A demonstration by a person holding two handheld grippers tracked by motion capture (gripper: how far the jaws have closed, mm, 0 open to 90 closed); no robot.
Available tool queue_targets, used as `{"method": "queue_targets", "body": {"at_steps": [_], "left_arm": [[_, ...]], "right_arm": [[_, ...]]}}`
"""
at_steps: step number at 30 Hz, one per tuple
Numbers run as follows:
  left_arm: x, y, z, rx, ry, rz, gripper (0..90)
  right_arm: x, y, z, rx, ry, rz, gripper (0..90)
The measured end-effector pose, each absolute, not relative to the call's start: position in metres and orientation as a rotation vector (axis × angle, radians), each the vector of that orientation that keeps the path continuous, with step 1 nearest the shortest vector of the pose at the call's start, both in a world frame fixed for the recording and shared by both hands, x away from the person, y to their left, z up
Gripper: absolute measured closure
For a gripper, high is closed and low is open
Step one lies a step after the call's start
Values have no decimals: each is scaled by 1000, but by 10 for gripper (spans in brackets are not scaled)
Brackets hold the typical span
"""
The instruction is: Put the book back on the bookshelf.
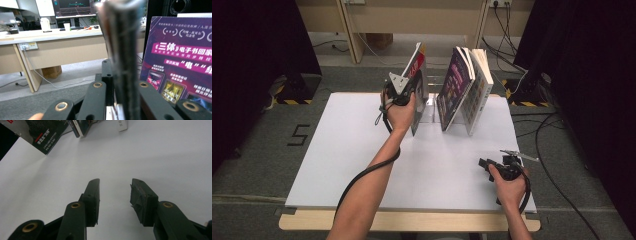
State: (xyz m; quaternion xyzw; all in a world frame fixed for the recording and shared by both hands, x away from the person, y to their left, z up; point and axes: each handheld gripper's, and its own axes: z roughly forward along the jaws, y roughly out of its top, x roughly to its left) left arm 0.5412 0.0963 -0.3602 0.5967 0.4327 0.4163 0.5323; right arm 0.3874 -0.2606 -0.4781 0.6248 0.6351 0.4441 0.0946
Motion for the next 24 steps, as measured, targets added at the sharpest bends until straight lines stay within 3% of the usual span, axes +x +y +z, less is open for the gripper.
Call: {"method": "queue_targets", "body": {"at_steps": [9,24], "left_arm": [[540,100,-361,1436,1042,978,795],[540,112,-368,1410,1107,848,738]], "right_arm": [[388,-261,-479,1851,1885,1312,595],[387,-260,-479,1849,1885,1313,595]]}}
